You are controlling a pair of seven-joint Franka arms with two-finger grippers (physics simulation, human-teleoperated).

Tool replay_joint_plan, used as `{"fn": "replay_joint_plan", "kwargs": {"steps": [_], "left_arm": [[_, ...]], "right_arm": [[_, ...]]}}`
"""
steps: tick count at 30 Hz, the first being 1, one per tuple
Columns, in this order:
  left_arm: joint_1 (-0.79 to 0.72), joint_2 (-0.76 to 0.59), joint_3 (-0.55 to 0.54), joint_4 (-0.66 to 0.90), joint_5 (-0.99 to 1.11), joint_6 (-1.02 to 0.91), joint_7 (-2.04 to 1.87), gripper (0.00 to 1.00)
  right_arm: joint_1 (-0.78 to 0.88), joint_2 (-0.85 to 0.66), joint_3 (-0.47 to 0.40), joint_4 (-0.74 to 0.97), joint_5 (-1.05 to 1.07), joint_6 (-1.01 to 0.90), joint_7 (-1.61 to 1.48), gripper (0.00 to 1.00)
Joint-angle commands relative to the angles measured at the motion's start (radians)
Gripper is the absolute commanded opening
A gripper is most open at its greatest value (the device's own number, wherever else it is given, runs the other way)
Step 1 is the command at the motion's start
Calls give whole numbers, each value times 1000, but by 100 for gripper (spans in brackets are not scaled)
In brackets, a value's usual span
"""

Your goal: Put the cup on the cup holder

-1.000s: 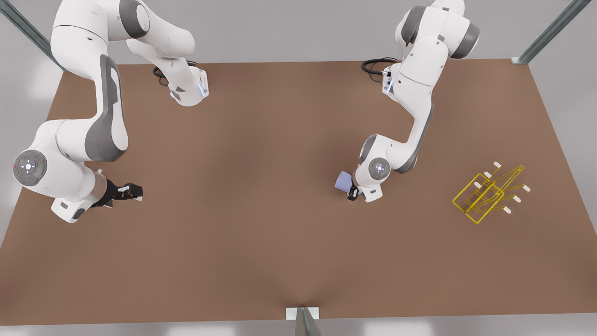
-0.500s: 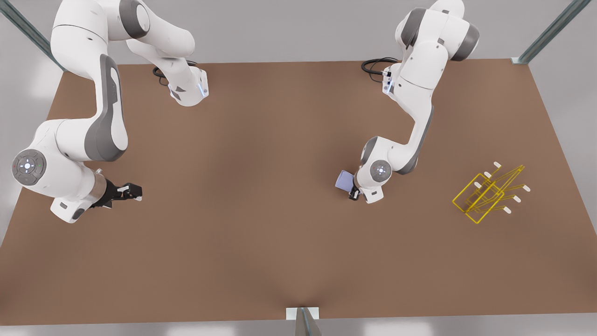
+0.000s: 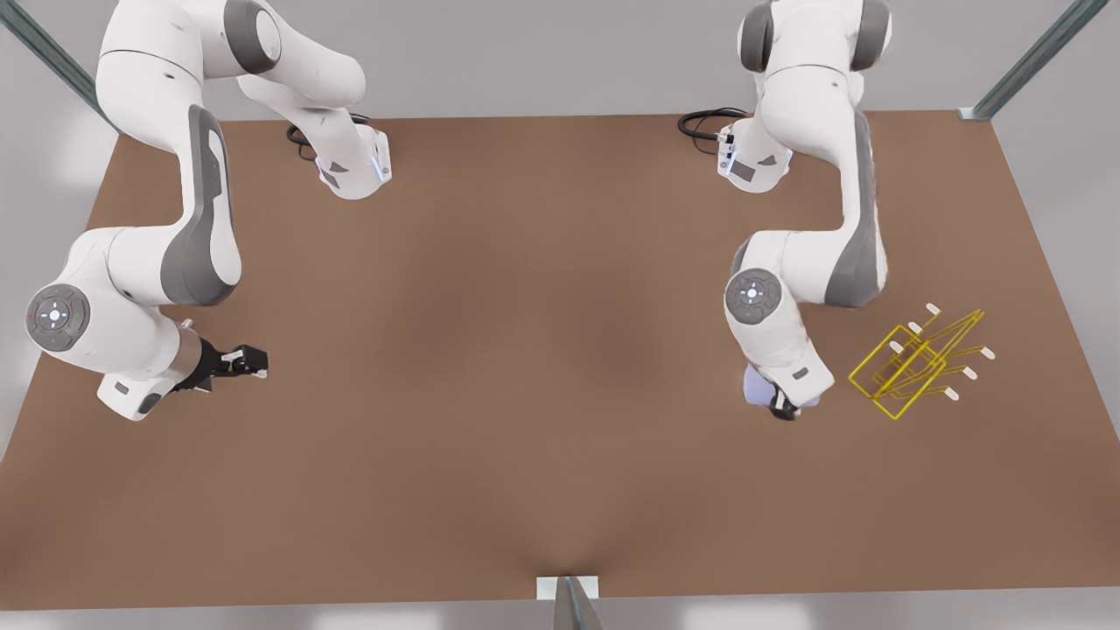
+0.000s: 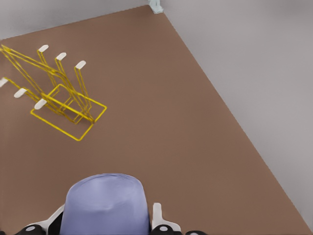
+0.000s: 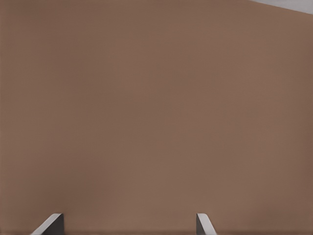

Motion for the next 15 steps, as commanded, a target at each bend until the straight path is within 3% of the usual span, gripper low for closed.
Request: {"fn": "replay_joint_plan", "kwargs": {"steps": [1, 5, 8, 12, 15], "left_arm": [[-121, 68, 175, -10, 103, -49, -165, 78], [-250, 314, 426, -48, 101, 95, -181, 78], [-428, 424, 592, -261, 98, 189, -182, 78], [-494, 535, 615, -372, 94, 195, -282, 78], [-482, 556, 608, -369, 92, 227, -340, 78]], "right_arm": [[0, -1, 0, 0, 1, -1, -3, 100], [0, 3, 0, 2, 1, 0, -3, 100], [0, 3, 0, 2, 2, 0, -5, 100], [0, 3, 0, 0, 2, 0, -5, 100], [-1, 3, 0, 0, 1, 0, -5, 100]]}}
